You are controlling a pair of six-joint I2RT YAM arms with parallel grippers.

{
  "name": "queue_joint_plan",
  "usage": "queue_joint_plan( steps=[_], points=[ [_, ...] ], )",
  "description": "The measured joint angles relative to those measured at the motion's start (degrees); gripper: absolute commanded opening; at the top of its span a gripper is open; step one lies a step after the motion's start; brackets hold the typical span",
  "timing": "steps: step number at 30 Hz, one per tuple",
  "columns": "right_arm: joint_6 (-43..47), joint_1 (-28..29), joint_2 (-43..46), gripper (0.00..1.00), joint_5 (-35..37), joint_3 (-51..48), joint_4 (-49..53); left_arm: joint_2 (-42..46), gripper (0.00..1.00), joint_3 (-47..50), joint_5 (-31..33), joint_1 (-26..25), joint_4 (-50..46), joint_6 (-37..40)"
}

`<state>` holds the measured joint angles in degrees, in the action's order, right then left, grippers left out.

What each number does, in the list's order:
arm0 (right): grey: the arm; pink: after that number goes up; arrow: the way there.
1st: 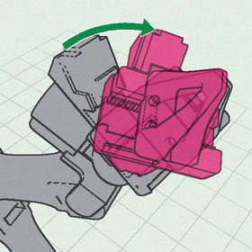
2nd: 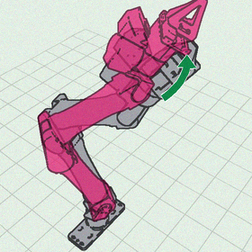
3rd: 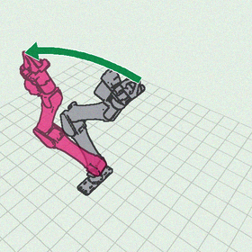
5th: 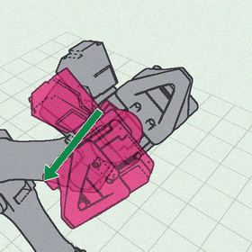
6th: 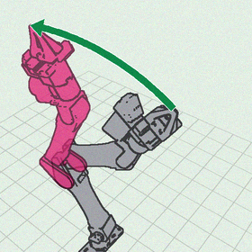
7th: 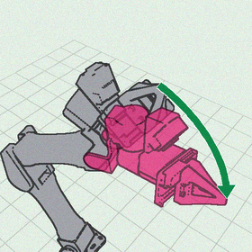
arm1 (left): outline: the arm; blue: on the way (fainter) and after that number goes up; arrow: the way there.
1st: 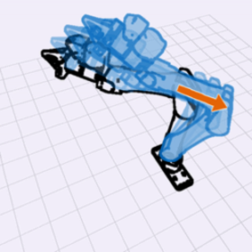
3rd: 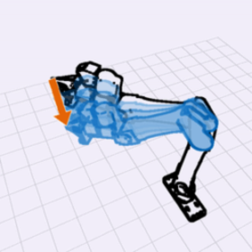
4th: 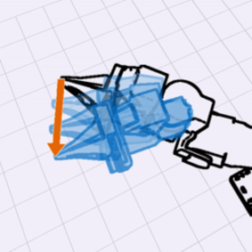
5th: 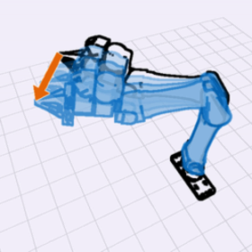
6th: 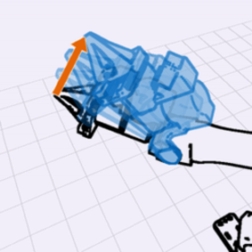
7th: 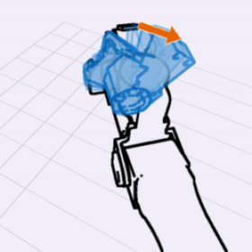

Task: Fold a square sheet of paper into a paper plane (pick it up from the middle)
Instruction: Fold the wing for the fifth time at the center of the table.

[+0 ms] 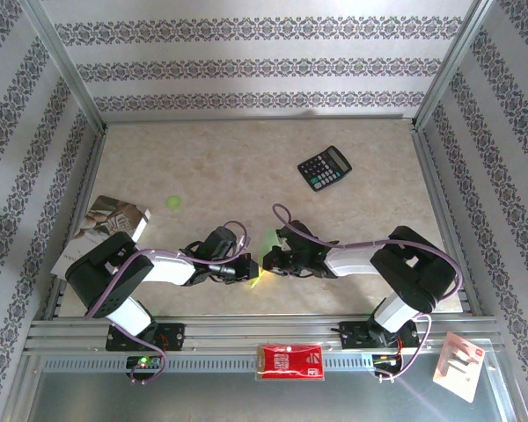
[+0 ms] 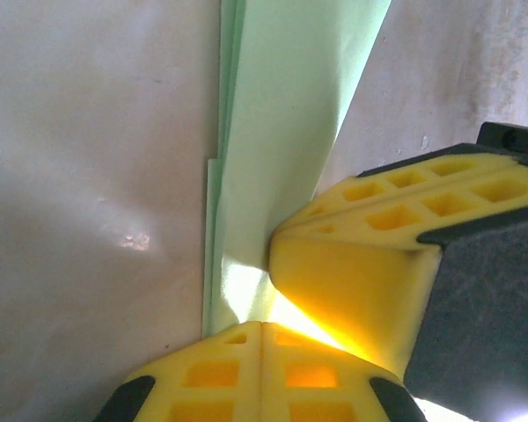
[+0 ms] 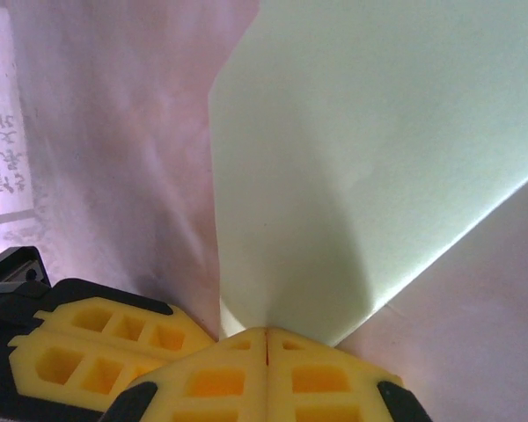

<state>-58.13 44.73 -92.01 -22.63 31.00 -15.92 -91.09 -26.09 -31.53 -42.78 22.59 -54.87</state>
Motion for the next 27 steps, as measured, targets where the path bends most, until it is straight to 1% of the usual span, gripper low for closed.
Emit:
queue_joint_plan(
  steps=[8, 13, 23, 27],
  points=[
    [3.37, -6.19, -1.33, 0.03, -3.85, 0.98, 0.52, -0.20, 0.00, 0.35, 0.00, 0.00, 0.85, -0.24],
    [6.54, -10.88, -3.82, 0.03, -7.02, 3.72, 2.05, -0.15, 0.00, 0.33, 0.00, 0.00, 0.83, -0.26],
    [12.59, -21.20, -7.76, 0.03, -9.68, 9.29, 5.90, 0.11, 0.00, 0.22, 0.09, -0.17, 0.68, -0.26],
    [14.45, -25.44, -8.41, 0.04, -9.16, 10.88, 7.02, 0.28, 0.00, -0.28, 0.48, -0.35, -0.39, -0.26]
  ],
)
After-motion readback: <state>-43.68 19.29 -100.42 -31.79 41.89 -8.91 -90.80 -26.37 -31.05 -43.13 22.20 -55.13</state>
